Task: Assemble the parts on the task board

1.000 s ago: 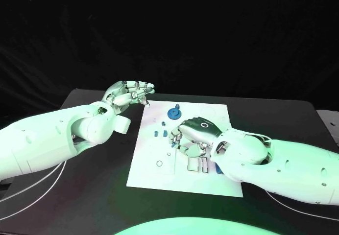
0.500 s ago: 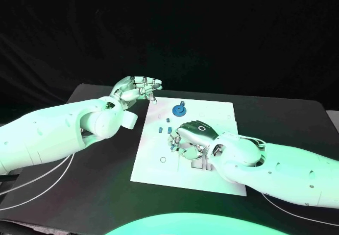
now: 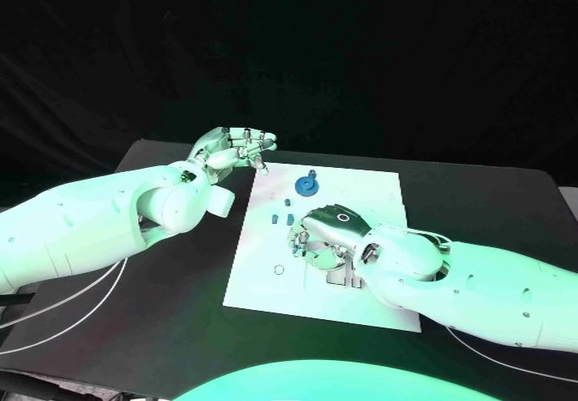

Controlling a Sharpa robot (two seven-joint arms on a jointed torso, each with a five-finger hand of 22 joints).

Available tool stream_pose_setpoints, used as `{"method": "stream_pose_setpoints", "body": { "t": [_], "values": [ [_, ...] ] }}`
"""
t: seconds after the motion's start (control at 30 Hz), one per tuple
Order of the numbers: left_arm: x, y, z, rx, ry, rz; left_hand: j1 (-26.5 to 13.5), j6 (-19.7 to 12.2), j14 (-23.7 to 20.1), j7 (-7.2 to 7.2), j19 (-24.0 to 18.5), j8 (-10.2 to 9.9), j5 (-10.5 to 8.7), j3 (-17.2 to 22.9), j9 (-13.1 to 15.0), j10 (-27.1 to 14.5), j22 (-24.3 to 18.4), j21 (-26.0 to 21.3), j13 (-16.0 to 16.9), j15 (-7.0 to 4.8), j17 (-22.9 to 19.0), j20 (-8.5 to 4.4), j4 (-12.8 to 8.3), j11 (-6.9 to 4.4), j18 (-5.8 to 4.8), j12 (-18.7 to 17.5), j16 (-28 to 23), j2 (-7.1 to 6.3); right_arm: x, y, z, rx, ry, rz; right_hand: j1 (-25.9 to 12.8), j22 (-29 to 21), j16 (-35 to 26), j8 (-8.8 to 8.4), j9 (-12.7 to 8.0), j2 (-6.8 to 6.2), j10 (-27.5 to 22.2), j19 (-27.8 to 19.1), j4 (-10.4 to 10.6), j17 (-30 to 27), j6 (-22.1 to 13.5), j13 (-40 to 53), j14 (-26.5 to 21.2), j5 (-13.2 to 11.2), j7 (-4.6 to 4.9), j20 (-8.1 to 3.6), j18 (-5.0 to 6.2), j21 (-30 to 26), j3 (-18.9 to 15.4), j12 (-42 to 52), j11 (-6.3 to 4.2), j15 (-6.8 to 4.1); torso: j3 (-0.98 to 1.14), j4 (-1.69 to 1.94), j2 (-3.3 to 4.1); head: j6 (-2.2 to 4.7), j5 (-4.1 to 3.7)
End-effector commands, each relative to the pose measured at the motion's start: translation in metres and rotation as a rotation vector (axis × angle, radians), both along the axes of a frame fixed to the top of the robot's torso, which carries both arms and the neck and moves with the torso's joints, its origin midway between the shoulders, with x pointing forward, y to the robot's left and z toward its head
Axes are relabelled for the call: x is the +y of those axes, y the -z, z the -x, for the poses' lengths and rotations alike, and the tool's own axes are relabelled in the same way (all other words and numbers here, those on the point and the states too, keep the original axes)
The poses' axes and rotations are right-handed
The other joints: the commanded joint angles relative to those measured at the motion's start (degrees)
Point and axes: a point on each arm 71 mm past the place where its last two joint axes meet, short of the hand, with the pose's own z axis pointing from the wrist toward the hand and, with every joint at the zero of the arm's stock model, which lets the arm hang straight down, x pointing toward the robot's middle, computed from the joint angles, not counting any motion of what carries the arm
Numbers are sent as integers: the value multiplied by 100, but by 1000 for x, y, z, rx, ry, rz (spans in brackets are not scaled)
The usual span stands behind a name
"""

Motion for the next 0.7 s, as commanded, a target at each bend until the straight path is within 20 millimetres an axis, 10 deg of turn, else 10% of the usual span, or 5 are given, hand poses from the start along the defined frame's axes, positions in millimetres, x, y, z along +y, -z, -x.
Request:
{"method": "stream_pose_setpoints", "body": {
  "t": [0.03,0.7],
  "values": [
    [-1,-1,0,0,14,11,33,-43,-50,64,-11,-30,25,-5,-4,-39,-9,-35,-4,4,-5,15,-24,-17,29,32,-30,6,1,4,0,-2,-17,45,-53,748,17,14,33,23,8,70,13,97,3,-5,313,11,24,5,-105,-8,-36,-30,0,-44,1,10,2,-16,6],
    [0,-1,1,0,12,9,36,-46,-56,64,-13,-25,27,-5,-3,-46,-11,-39,-3,6,-8,17,-27,-16,30,42,-30,11,0,9,-3,2,-17,81,-72,747,20,16,42,21,18,68,13,101,1,-6,314,56,20,7,-103,-14,-58,-45,-2,-44,0,4,0,-49,16]
  ]
}}
